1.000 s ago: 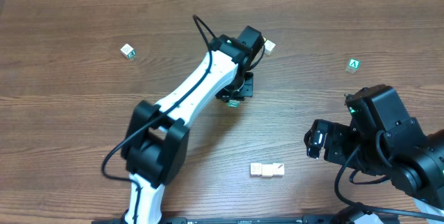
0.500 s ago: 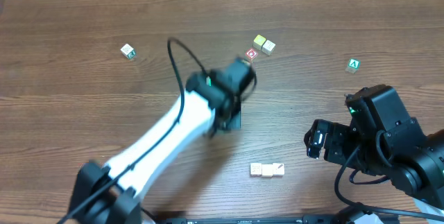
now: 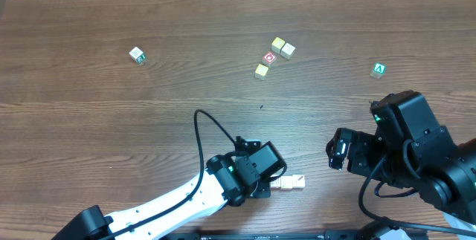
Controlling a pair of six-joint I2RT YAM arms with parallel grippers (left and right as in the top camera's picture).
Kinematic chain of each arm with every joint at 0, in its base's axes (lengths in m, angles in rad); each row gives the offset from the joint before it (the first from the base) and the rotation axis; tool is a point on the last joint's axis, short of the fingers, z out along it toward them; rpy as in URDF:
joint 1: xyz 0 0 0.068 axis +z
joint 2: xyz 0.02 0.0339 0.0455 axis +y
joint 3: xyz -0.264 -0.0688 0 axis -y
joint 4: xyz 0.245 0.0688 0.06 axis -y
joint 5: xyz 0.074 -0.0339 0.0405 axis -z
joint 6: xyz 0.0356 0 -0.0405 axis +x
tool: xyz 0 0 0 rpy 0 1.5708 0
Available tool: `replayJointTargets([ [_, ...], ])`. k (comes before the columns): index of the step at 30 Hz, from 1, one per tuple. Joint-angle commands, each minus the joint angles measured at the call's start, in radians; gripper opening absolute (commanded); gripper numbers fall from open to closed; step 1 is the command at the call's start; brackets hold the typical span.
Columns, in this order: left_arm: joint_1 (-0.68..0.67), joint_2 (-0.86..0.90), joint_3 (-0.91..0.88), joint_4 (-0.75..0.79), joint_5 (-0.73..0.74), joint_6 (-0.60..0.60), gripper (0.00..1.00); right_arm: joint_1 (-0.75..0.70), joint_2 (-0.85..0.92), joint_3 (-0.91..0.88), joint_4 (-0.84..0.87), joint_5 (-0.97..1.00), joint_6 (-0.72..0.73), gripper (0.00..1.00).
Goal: Flip 4 blocks
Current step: 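Lower the M block beside the L block and open the left gripper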
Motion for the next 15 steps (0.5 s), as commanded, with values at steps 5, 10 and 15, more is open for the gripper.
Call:
replayJointTargets([
  [5, 0.007, 0.004, -0.043, 0.076, -0.004, -0.05, 0.04, -0.002, -0.01, 0.026, 0.002, -0.003, -0.002, 1.0],
  [10, 0.007, 0.059, -0.044, 0.122, -0.004, -0.067, 0.04, -0.002, -0.01, 0.026, 0.002, -0.003, -0.002, 1.0],
  [15, 0.006, 0.127, -0.044, 0.145, 0.006, -0.086, 0.04, -0.002, -0.01, 0.026, 0.002, -0.003, -0.002, 1.0],
])
